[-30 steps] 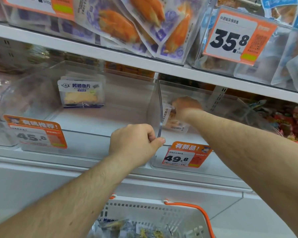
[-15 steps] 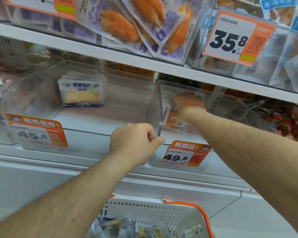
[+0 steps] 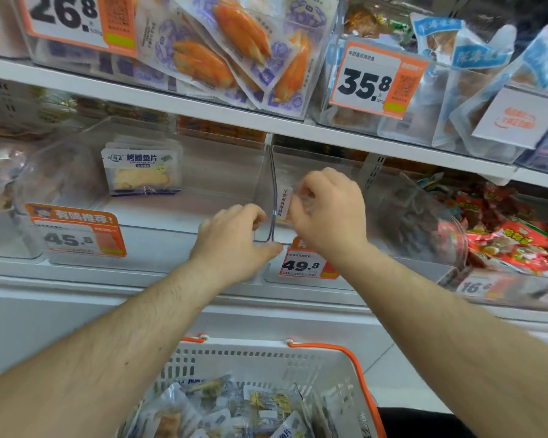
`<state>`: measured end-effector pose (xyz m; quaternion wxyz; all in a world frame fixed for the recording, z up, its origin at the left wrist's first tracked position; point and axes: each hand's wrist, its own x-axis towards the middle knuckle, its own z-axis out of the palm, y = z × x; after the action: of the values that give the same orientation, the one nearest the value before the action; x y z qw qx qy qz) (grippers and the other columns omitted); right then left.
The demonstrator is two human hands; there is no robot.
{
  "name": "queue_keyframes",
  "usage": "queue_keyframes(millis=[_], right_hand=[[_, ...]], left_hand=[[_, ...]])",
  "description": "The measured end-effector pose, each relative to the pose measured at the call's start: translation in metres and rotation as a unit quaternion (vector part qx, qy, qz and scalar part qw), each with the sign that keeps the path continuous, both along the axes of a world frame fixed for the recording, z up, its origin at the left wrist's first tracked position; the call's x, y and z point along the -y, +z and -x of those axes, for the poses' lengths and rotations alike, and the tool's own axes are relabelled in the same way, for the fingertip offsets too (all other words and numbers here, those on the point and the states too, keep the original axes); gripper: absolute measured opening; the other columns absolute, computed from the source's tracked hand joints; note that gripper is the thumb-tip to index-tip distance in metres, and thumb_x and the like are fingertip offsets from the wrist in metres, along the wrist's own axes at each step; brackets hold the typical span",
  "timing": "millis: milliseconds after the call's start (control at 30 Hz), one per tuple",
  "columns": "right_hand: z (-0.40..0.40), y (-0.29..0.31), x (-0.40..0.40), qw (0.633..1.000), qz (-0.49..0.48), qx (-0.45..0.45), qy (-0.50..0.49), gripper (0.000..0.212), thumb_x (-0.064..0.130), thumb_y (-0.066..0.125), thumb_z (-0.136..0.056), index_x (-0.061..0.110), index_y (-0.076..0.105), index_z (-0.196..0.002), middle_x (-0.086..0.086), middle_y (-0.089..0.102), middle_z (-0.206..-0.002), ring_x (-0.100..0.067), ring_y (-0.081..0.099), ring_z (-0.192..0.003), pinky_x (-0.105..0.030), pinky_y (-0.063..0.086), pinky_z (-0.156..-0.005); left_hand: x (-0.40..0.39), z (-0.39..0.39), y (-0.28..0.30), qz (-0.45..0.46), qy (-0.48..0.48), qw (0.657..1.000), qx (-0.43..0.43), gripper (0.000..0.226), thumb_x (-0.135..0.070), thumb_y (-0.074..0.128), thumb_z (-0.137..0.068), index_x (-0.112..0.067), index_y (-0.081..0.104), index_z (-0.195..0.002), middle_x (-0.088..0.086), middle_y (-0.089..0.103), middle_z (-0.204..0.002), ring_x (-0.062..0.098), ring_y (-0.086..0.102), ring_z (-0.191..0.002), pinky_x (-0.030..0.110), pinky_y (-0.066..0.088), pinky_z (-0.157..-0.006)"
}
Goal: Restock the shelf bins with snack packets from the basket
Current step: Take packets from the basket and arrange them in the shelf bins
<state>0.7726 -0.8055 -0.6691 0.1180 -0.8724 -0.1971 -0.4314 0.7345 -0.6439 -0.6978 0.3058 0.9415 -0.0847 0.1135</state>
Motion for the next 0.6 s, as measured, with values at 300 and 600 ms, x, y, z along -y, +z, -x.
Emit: queue_keyframes(millis=[300, 600], right_hand=[[0.075, -0.105, 0.005, 0.983, -0.036, -0.117, 0.137, 0.008, 0.016, 0.057, -0.074, 0.011, 0.055, -0.068, -0.002, 0.053, -0.066, -0.025, 0.050, -0.063, -0.033, 0.039, -0.058], [0.098, -0.224, 0.033, 0.731, 0.223, -0.644, -0.037, 0.008, 0.017, 0.059, -0.087, 0.017, 0.063, -0.094, -0.001, 0.062, -0.095, -0.021, 0.056, -0.088, -0.032, 0.046, -0.077]], left_hand=[[-0.015, 0.057, -0.018, -0.226, -0.120, 0.963, -0.088, 0.043, -0.045, 0.065, -0.082, -0.033, 0.055, -0.121, -0.010, 0.060, -0.119, 0.019, 0.052, -0.116, 0.037, 0.036, -0.098], [-0.013, 0.083, -0.080, -0.283, -0.278, 0.848, -0.352, 0.045, -0.046, 0.067, -0.087, -0.029, 0.055, -0.127, -0.013, 0.058, -0.122, 0.013, 0.062, -0.105, 0.037, 0.051, -0.095]])
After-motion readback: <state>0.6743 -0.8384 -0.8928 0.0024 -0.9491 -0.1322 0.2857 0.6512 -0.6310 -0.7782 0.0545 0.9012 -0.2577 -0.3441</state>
